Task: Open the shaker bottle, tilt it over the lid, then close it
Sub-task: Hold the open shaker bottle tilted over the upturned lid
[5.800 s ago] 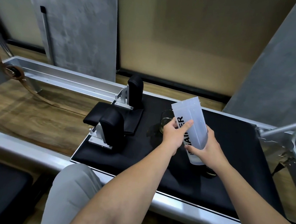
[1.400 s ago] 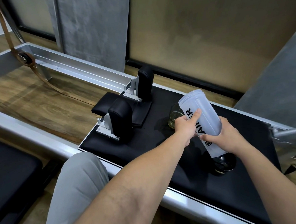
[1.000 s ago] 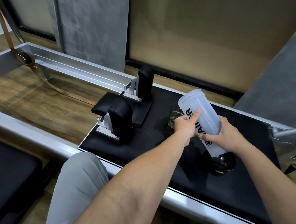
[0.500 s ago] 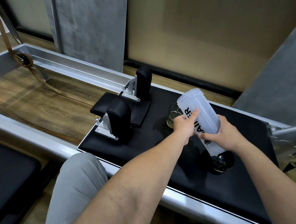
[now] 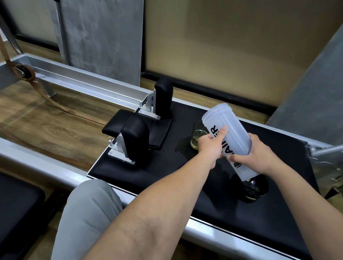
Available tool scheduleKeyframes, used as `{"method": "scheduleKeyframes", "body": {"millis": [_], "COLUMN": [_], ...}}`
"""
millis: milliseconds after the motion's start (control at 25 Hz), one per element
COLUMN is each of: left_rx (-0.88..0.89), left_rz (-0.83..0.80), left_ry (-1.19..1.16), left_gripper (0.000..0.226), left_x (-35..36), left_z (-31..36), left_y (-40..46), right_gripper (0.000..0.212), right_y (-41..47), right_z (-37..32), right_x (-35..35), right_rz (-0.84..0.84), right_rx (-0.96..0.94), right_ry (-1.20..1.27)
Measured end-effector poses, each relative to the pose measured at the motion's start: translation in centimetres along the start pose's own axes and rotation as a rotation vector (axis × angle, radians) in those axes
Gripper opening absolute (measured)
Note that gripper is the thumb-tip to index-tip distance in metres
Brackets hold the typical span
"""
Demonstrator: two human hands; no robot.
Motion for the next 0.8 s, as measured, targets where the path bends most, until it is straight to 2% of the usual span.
{"method": "scheduleKeyframes", "body": {"millis": [560, 800], "left_rx": [0.007, 0.004], "left_rz": [0.013, 0.003], "left_ry": [0.019, 0.014], "left_gripper": [0.048, 0.043], "left_x": [0.1, 0.3], "left_z": [0.8, 1.0], "left_y": [-1.2, -1.6], "right_gripper": [0.099, 0.101], "right_y": [-0.3, -0.3], "right_z": [-0.2, -0.2], "right_x": [-0.5, -0.7], "right_rz": [0.006, 0.006], "right_rx": [0.002, 0.006], "right_ry": [-0.015, -0.020]}}
Point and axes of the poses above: each hand's wrist, its own y-axis towards the middle knuckle, its own x-axis out of the palm, z = x × y, the point moved 10 cm from there along y, towards the middle knuckle, and after that the axes turned 4 degrees about -z, right-handed, at the moved point
